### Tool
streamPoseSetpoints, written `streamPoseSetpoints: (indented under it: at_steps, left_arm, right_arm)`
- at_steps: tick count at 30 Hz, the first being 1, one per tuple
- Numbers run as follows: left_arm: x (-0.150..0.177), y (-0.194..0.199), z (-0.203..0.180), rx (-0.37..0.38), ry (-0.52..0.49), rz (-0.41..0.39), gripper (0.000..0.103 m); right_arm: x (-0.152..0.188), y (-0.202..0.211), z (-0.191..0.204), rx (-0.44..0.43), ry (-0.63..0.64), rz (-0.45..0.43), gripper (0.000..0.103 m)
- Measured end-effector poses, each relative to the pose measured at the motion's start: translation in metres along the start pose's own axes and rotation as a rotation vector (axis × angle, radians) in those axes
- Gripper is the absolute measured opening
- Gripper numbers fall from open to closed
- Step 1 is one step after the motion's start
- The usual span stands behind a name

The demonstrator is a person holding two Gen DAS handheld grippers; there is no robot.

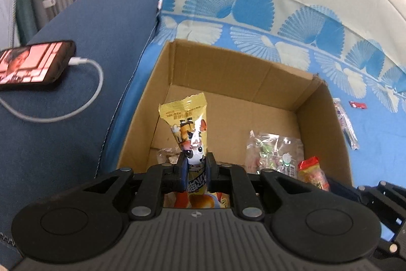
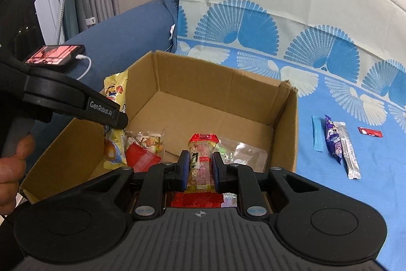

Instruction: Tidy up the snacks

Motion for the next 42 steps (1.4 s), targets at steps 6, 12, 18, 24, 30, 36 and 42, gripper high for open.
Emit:
streamPoseSetpoints:
  at_steps: [6,12,18,24,30,36,42]
  left_arm:
    - [0.005,0.028,0.015,-0.044,0.045,-0.070,0.103]
    - [0.034,0.063,0.018,-0.040,0.026,-0.010,0.103]
    - [0.077,0.108,0.008,-0.104,0.007,-0.039,0.103]
    - [0.107,0.146,-0.002,-0.115,-0.014,-0.095,0.103]
    - [0.116,0.177,-0.010,-0.106,-0.010,-0.157,0.103]
    - [0.131,0.206,-0.021,-0.107,-0.053,-0.228,0.103]
    - [0.142,0.230,-0.025,-0.107,-0.057,-0.274,0.103]
  right_arm:
    - [0.001,0.005,-0.001,0.031,-0.011,-0.001,0.067]
    - [0.007,0.033,0.003,0.016,-0.043,0.020,0.090]
    - [0.025,0.078,0.015,-0.002,-0.040,0.012,0.097]
    - [0.046,0.126,0.022,0.004,-0.006,-0.041,0.098]
    - [0.057,0.166,0.018,0.029,-0.020,-0.130,0.099]
    - [0.069,0.198,0.017,0.041,-0.022,-0.193,0.100]
    - [0.077,0.219,0.020,0.041,-0.031,-0.244,0.101]
Point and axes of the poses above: each gripper's, at about its wrist camera, not at the fingertips, and y roughly against the way its jaws point, z to its left, x to its underside, the point moved 1 cm from there along -y, roughly the way its jaws point
